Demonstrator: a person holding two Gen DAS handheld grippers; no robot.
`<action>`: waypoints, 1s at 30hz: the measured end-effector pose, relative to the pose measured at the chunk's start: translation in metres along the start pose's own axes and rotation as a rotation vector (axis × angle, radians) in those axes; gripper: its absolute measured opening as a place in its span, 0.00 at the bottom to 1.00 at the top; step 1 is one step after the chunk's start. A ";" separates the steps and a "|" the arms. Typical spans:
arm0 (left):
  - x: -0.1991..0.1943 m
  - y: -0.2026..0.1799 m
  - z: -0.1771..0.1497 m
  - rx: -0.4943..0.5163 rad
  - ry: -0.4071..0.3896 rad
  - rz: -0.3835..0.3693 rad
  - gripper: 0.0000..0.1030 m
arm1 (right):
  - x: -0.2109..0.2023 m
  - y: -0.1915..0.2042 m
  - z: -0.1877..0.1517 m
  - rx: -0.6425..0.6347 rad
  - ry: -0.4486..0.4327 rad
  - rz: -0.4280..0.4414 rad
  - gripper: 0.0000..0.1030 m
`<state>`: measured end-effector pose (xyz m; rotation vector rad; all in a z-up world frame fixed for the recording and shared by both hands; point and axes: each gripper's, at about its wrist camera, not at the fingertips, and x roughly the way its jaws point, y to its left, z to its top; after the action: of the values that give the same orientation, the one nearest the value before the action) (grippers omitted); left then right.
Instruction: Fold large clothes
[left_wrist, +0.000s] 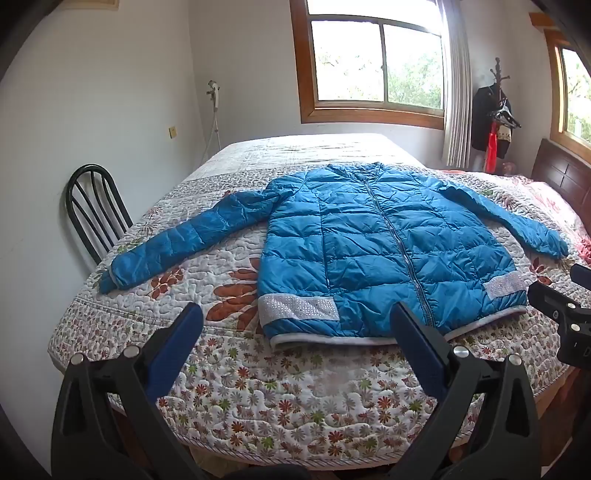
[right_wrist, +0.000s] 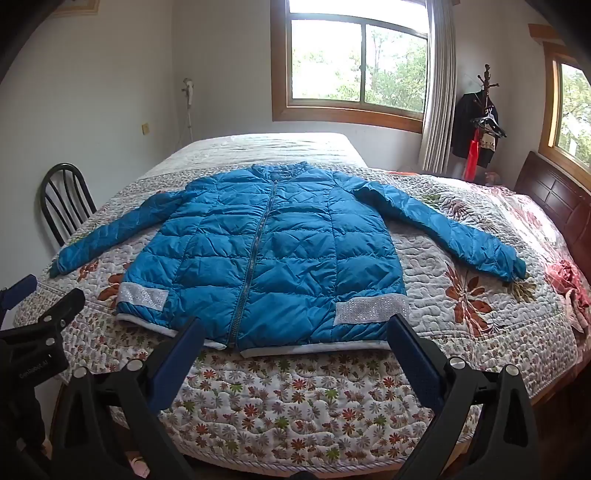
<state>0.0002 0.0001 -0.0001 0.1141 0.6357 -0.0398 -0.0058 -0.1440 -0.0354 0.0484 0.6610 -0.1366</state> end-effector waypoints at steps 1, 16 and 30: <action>0.000 0.000 0.000 -0.001 0.000 0.000 0.97 | 0.000 0.000 0.000 0.000 0.002 -0.001 0.96; 0.000 0.000 0.000 0.000 -0.001 0.001 0.97 | 0.001 0.000 0.000 0.000 0.001 -0.001 0.96; 0.000 0.000 0.000 0.000 -0.001 0.000 0.97 | 0.001 0.000 0.000 0.001 0.002 0.000 0.96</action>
<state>0.0001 -0.0001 -0.0001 0.1140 0.6346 -0.0398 -0.0047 -0.1444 -0.0364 0.0494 0.6627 -0.1364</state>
